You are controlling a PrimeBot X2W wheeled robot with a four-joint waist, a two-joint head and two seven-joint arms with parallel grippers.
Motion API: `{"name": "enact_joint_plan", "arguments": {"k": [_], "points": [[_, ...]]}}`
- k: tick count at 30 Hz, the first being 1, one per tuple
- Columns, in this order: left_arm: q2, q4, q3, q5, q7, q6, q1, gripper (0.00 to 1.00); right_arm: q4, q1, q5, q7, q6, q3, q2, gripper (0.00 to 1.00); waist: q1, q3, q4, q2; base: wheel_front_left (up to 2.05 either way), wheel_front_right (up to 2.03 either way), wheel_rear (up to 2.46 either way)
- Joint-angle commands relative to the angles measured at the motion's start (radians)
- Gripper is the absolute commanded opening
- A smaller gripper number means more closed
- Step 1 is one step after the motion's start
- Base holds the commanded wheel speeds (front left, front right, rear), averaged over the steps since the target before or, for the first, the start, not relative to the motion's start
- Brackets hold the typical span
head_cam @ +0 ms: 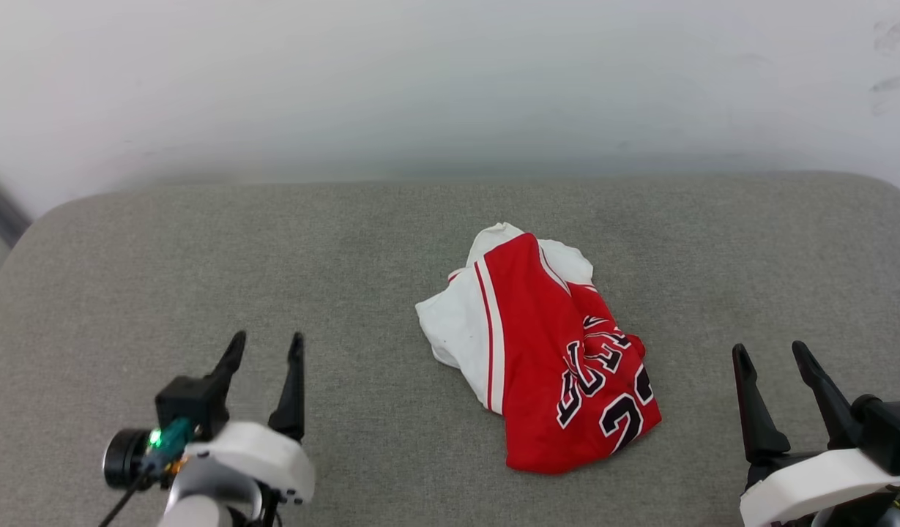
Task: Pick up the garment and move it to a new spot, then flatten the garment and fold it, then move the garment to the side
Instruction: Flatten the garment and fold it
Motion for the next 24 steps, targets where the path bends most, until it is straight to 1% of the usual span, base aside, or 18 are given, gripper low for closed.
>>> {"name": "enact_joint_plan", "arguments": {"k": [1,5,10,15,18,20,24], "points": [[0.009,-0.002,-0.016,0.008,0.032,-0.017,-0.051,1.00,-0.007,-0.016,0.001,0.002,0.000,0.001,0.001,1.00,0.0000,0.015,0.004,-0.0001,0.00,0.00,0.00],[0.015,0.033,-0.062,0.014,0.138,-0.064,-0.166,1.00,-0.007,-0.036,-0.011,0.010,0.000,0.018,0.001,1.00,0.0000,0.050,0.001,-0.0001,0.00,0.00,0.00],[-0.006,0.100,-0.127,-0.004,0.283,-0.148,-0.326,1.00,0.000,-0.084,-0.018,0.006,0.000,0.041,0.001,1.00,0.0000,0.103,-0.028,-0.0001,0.00,0.00,0.00],[-0.028,0.196,-0.166,-0.015,0.392,-0.204,-0.455,1.00,0.002,-0.125,-0.018,-0.003,0.000,0.053,0.001,1.00,0.0000,0.175,-0.067,-0.0001,0.00,0.00,0.00],[-0.029,0.262,-0.183,-0.030,0.465,-0.230,-0.513,1.00,0.010,-0.145,-0.009,-0.015,0.000,0.060,0.001,1.00,0.0000,0.219,-0.091,-0.0001,0.00,0.00,0.00],[-0.029,0.282,-0.191,-0.031,0.484,-0.239,-0.527,1.00,0.015,-0.151,-0.004,-0.021,0.000,0.061,0.001,1.00,0.0000,0.228,-0.097,-0.0001,0.00,0.00,0.00],[-0.024,0.357,-0.224,-0.051,0.574,-0.271,-0.572,1.00,0.038,-0.170,0.015,-0.043,0.000,0.061,0.001,1.00,0.0000,0.262,-0.115,-0.0001,0.00,0.00,0.00]]}}
